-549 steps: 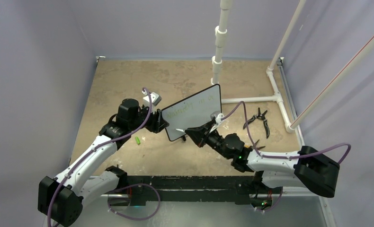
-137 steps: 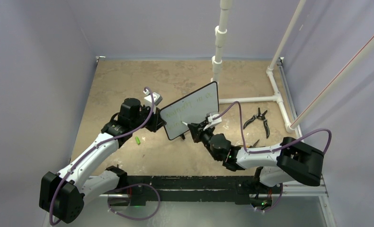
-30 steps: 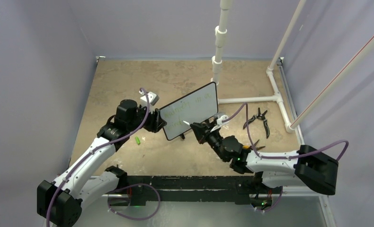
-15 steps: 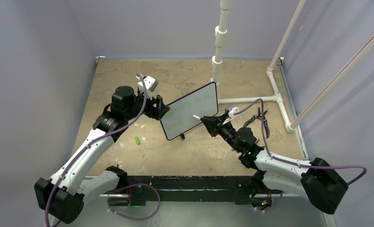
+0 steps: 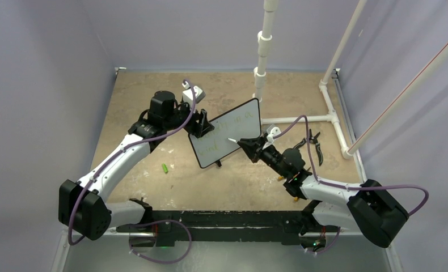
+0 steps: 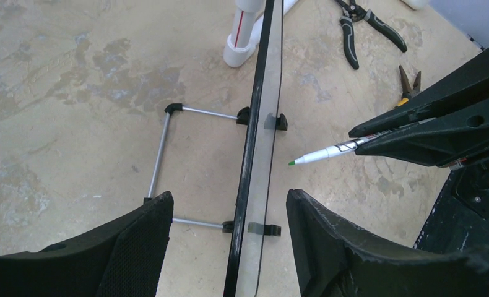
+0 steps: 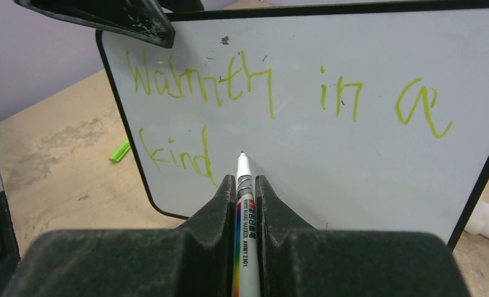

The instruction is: Write a sentence on the whiteboard

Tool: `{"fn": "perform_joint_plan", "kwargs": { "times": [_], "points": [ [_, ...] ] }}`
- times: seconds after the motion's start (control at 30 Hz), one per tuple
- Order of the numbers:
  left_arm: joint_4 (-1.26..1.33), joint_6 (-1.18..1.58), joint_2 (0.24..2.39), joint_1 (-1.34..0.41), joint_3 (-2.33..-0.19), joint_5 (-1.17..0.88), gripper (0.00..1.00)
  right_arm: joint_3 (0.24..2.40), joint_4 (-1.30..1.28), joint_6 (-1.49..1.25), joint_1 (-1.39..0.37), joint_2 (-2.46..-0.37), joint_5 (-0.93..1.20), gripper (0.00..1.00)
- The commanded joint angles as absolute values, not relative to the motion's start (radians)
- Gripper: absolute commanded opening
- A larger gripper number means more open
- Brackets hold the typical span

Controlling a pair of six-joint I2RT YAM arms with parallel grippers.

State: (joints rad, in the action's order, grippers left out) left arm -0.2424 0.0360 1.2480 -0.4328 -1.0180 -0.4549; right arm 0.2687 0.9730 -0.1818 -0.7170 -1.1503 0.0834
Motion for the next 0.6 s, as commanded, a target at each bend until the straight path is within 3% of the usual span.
{"fn": "perform_joint_plan", "kwargs": {
  "times": [0.0,0.43,0.57],
  "points": [
    [-0.133,0.034,1.228,-0.431,-0.989,-0.504,0.66,0.254,1.081,-0.142,-0.713,-1.123,0.126,0.00],
    [-0.080,0.090,1.213,-0.433,-0.918,-0.466,0.58,0.303,1.005,-0.132,-0.713,-1.172,0.110,0.00],
    [-0.078,0.097,1.224,-0.433,-0.917,-0.478,0.52,0.316,0.991,-0.132,-0.713,-1.195,0.103,0.00]
  ]
}}
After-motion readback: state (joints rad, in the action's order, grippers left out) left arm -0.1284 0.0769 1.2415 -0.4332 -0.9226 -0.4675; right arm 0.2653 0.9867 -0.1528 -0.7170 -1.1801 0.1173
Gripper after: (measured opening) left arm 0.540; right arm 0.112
